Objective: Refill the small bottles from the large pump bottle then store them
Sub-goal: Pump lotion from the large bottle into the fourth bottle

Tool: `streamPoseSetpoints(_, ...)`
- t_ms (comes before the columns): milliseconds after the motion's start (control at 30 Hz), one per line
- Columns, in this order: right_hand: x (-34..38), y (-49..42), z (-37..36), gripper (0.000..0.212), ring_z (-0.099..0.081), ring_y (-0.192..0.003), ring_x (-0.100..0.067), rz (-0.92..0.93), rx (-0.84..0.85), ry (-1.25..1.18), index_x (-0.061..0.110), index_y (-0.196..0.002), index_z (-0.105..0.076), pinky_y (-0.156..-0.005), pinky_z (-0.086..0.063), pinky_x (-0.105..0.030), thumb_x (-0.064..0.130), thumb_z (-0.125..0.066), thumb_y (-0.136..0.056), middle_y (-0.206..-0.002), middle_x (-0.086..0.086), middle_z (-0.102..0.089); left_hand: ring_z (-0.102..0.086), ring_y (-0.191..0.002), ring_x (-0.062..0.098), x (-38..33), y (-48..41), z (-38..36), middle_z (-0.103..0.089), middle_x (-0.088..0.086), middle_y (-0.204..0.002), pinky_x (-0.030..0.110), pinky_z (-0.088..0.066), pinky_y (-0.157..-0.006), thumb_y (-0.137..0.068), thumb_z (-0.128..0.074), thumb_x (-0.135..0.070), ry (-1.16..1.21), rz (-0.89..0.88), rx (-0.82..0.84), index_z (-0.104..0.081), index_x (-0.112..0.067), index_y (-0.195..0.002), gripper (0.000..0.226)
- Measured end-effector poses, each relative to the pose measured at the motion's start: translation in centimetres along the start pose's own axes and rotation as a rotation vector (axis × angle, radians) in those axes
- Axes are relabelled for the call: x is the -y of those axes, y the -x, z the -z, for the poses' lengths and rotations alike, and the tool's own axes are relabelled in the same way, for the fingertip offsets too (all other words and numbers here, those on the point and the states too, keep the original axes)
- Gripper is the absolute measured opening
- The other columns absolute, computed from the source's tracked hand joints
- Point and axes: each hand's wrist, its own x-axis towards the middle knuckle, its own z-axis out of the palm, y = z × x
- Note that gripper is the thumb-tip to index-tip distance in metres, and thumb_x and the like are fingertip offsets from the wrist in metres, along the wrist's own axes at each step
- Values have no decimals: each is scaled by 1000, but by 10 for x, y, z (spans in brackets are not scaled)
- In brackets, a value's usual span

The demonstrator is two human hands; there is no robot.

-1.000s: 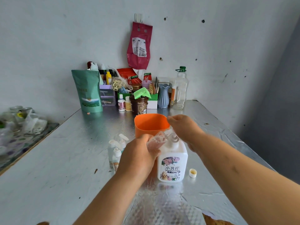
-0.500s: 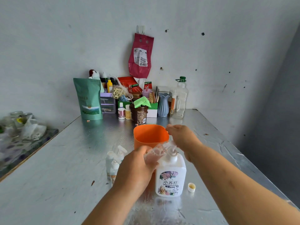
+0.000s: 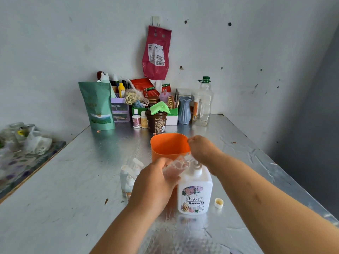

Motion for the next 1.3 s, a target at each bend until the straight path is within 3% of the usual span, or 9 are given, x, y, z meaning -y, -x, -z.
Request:
streamPoseSetpoints(167,-3,0,-1,46,-40,-130,-24,-7,-37,92,18,-141,-37,-112,-30,-42,10,-29,-96,-142,-7,-42,-65,-88,7,3,-2,-3,-71,-14,-92,33,-53,-79,-85,-71,-38,8,4,1,-64,-31,-100,19)
streamPoseSetpoints(400,-5,3,-4,40,-31,-135,-30,22,-42,154,9,-140,-37,-113,-25,-42,16,-29,-101,-145,-11,-35,-66,-89,7,8,0,-8,-72,-14,-91,35,-53,-81,-84,-72,-39,16,33,10,-64,-32,-101,20)
streamPoseSetpoints(467,-5,0,-3,37,-36,-130,-29,25,11,137,12,-134,-42,-110,-28,-41,16,-28,-100,-139,-8,-39,-67,-88,8,7,0,-7,-72,-14,-91,37,-54,-81,-82,-73,-37,12,32,10,-63,-33,-101,22)
streamPoseSetpoints(533,-5,-2,-2,24,-41,-109,-22,6,10,89,20,-111,-47,-99,-31,-36,19,-28,-96,-117,-5,-41,-69,-88,11,7,-1,-6,-73,-13,-92,38,-55,-80,-80,-73,-37,21,25,9,-63,-33,-102,24)
streamPoseSetpoints(600,-4,-4,-2,17,-40,-101,-22,11,-5,79,19,-103,-44,-100,-36,-43,24,-29,-96,-109,-9,-43,-69,-91,12,6,-2,-5,-73,-12,-96,40,-55,-81,-81,-72,-37,4,19,14,-63,-32,-106,27)
streamPoseSetpoints(733,-3,1,-1,39,-45,-124,-38,40,34,157,4,-129,-46,-106,-36,-51,21,-26,-100,-132,-21,-48,-68,-92,12,8,-3,-5,-72,-13,-96,40,-55,-82,-82,-72,-37,-3,12,14,-63,-32,-105,25)
streamPoseSetpoints(900,-1,4,-1,44,-38,-129,-39,52,68,236,16,-145,-27,-110,-28,-53,26,-15,-103,-140,-20,-40,-69,-87,9,10,-4,-6,-72,-13,-91,40,-55,-80,-82,-72,-36,11,11,20,-63,-33,-102,22)
streamPoseSetpoints(1100,-8,-3,-8,41,-42,-124,-37,33,5,225,17,-141,-26,-107,-33,-51,17,-19,-100,-137,-17,-43,-66,-89,6,12,-3,-7,-72,-15,-93,36,-54,-80,-85,-70,-40,15,5,28,-63,-34,-104,22)
streamPoseSetpoints(1300,-8,-2,-8,46,-33,-133,-37,42,48,221,21,-148,-22,-112,-26,-50,19,-16,-103,-145,-17,-35,-67,-90,8,12,-1,-7,-72,-14,-93,38,-53,-82,-83,-73,-36,16,23,29,-63,-34,-103,23)
